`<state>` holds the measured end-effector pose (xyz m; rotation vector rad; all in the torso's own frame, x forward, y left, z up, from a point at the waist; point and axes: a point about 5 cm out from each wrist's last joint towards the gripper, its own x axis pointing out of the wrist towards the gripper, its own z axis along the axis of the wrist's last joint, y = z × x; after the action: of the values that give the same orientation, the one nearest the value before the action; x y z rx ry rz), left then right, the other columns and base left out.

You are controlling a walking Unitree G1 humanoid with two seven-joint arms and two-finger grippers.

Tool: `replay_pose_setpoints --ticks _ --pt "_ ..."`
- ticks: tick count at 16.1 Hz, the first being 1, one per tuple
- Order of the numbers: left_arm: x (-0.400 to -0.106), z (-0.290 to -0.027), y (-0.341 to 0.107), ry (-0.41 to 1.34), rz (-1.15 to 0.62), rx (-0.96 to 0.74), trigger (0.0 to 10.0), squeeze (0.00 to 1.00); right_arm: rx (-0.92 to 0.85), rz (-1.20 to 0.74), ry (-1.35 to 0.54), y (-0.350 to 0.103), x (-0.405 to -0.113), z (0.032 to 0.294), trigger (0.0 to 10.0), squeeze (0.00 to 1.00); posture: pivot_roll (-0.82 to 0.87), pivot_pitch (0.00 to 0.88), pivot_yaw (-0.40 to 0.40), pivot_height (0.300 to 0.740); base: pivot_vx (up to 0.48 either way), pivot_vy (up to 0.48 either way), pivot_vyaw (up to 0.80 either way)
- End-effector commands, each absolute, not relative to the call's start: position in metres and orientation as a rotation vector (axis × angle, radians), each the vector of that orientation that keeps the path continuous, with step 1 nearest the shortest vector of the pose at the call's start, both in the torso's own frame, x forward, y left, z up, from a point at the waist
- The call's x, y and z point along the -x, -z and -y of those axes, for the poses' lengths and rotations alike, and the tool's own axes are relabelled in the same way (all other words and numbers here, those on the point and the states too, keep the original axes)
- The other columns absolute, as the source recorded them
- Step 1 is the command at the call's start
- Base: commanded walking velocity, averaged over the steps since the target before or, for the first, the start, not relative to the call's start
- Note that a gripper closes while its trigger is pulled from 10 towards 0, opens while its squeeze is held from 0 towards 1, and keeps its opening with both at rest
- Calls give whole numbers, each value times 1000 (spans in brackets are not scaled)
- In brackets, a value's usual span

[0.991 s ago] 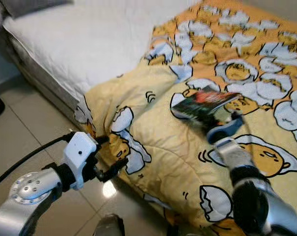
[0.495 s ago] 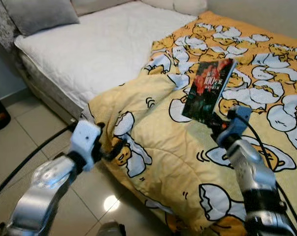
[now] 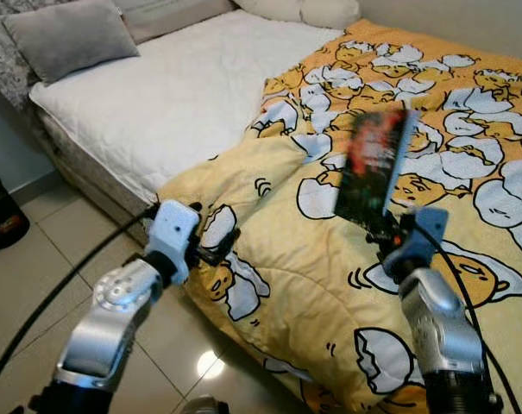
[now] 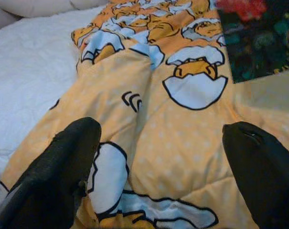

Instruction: Clean up the room

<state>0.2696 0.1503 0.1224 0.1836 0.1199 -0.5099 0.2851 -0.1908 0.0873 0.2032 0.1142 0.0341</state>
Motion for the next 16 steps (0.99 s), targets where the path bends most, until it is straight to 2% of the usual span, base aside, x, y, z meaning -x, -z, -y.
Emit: replay_pose_setpoints --ticks 1,2,3,4,5,9,16 --pt "-271 -153 -121 462 -119 -187 10000 0 -181 -20 -1 -102 -284 193 0 0 -60 0 79 740 0 0 0" --pt "-272 -152 -119 441 -116 -197 10000 0 -201 -16 45 -99 -281 195 0 0 -61 0 80 740 0 0 0" --pt "-273 -150 -116 444 -119 -209 10000 0 -195 -40 38 -96 -281 193 4157 0 -62 0 84 740 0 0 0" --pt "-273 -149 -116 447 -120 -215 10000 0 -189 -52 32 -95 -281 191 4157 0 -63 0 84 740 0 0 0" --pt "-273 -149 -114 456 -129 -211 10000 0 -172 -71 21 -94 -283 188 10000 0 -69 0 90 740 0 0 0" --pt "-285 -155 -113 378 -124 -205 10000 0 -179 -100 37 -91 -287 184 10000 0 -79 0 102 740 0 0 0" --pt "-293 -156 -113 325 -123 -163 10000 0 -187 -66 133 -95 -296 186 10000 0 -83 0 96 740 0 0 -779"
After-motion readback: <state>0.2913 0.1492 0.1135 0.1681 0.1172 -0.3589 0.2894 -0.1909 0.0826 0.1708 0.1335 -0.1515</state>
